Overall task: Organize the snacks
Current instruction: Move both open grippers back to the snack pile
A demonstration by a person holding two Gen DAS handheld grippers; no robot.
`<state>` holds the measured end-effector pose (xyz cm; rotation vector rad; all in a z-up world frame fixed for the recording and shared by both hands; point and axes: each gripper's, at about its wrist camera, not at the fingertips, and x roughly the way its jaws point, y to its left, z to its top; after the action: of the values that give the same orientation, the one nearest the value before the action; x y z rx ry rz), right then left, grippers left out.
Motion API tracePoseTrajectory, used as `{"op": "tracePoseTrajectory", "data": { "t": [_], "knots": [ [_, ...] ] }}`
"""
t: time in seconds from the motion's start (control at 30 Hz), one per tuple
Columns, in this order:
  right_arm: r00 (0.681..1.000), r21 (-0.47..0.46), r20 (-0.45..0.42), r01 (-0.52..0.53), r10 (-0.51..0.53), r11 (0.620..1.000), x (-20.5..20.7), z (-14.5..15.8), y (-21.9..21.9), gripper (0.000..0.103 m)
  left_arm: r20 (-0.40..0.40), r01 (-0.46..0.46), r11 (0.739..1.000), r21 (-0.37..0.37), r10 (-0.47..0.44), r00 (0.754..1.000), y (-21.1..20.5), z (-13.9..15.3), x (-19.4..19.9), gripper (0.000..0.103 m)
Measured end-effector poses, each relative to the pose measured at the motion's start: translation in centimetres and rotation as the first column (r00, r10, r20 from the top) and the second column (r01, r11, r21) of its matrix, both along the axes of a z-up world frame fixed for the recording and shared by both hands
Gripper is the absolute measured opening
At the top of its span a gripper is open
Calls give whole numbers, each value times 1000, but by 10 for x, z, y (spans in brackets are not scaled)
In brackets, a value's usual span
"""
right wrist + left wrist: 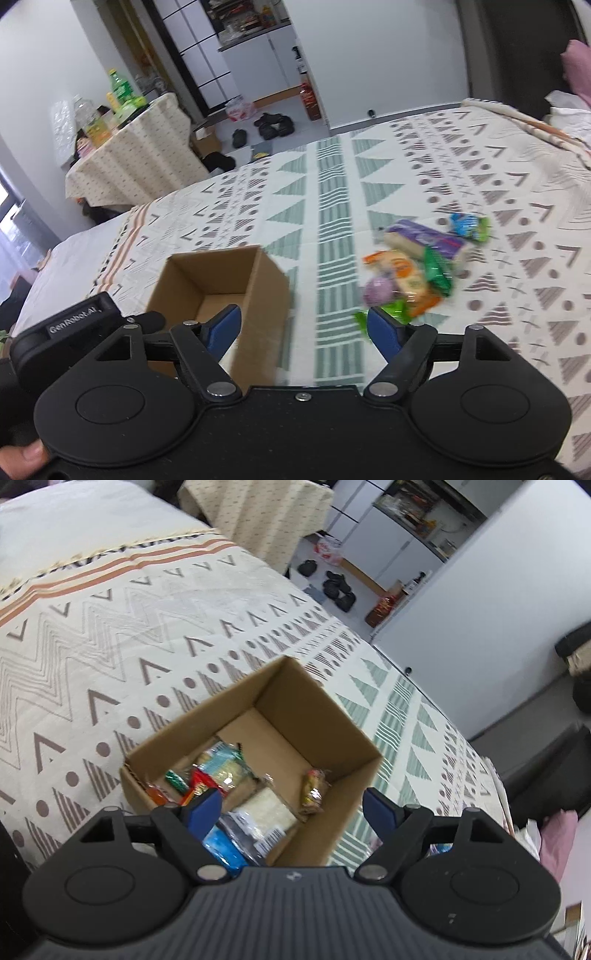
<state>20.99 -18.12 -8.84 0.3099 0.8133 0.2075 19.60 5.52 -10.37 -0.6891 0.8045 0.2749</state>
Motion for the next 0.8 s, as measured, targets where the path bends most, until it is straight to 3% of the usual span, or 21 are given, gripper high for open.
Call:
{"op": "tracePoseTrajectory", "data": {
  "t": [0.37, 0.8],
  "knots": [
    [997, 25, 19, 77, -77, 997, -10, -8, -60, 77, 13, 114, 990, 84, -116, 993, -58, 13, 7, 88],
    [995, 99, 21, 91, -94, 991, 11, -30, -116, 69, -55, 206, 972, 117, -201, 978, -111, 5, 40, 88]
  ]
}}
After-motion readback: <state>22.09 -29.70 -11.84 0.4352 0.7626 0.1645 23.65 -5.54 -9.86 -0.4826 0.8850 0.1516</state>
